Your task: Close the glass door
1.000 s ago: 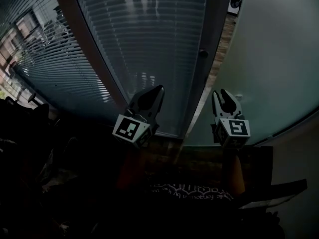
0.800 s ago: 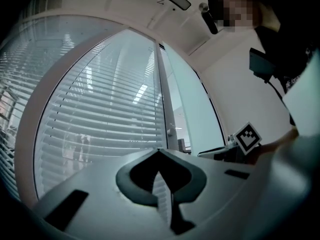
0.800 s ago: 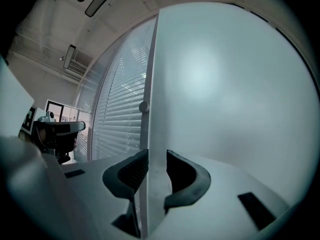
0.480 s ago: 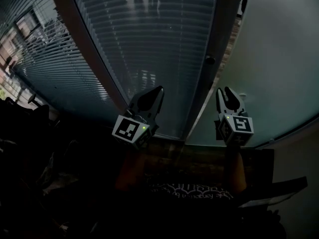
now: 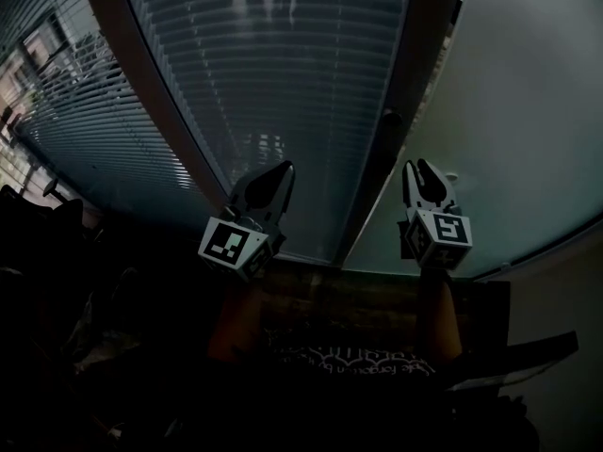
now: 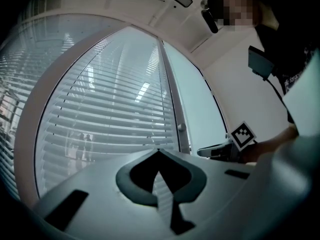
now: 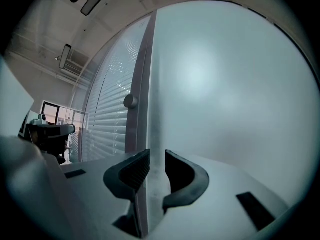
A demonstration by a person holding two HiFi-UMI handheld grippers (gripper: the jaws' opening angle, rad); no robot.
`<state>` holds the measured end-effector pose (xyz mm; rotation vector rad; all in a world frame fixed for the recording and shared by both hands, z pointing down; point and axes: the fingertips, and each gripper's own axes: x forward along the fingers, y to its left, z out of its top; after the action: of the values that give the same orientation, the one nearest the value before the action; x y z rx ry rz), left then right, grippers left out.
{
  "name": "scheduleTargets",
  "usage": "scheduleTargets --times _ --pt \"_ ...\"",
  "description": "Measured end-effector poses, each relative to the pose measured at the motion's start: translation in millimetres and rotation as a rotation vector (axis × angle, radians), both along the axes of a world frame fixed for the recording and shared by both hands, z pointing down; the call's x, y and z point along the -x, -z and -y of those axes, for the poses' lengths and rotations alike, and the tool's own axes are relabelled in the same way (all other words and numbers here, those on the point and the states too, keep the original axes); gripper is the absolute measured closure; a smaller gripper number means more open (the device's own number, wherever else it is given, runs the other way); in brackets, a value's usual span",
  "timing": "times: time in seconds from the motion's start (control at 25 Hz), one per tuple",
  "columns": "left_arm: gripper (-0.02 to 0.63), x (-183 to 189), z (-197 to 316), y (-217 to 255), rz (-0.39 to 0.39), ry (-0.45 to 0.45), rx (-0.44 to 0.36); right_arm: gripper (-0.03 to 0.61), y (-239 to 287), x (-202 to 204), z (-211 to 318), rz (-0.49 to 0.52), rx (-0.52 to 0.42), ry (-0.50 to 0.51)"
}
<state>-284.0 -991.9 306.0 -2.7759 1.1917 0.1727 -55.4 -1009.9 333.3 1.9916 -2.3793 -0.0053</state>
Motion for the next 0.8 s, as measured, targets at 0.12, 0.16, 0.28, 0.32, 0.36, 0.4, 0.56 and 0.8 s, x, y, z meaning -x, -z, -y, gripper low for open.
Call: scheduleTargets --times 0.12,0.16,0.28,0.32,0.36,0.4,0.56,0.8 --pt "0.612 -2 0 -4 -0.002 -0.007 0.001 0.48 -3 -1 3 -0.002 0.004 -0.004" --pt "0.612 -2 0 -4 -0.002 -0.01 0.0 0.48 -2 -1 5 -0.004 0.005 -0.007" --pt "0.612 0 1 0 -0.002 -0.008 -0.006 0.48 2 -3 8 -0.012 0.004 -0.013" --pt "0.612 1 1 1 -0.003 -0.005 -0.006 0.48 2 -4 9 -0.013 0.003 -0.015" --pt "0.612 2 1 1 -0.004 -0.002 -0.006 0.48 2 -4 10 -0.013 0.003 -0.017" --pt "0.612 4 2 1 -0.004 0.001 -0.005 0.48 2 -4 11 -0.014 0.004 -0.02" --pt "0.612 6 4 0 -0.003 0.006 -0.006 0.48 1 -5 17 -0.02 0.011 -0.034" --pt "0.612 3 0 -12 0.003 0.002 -0.002 0.48 -11 -11 20 -0.01 0.019 -0.05"
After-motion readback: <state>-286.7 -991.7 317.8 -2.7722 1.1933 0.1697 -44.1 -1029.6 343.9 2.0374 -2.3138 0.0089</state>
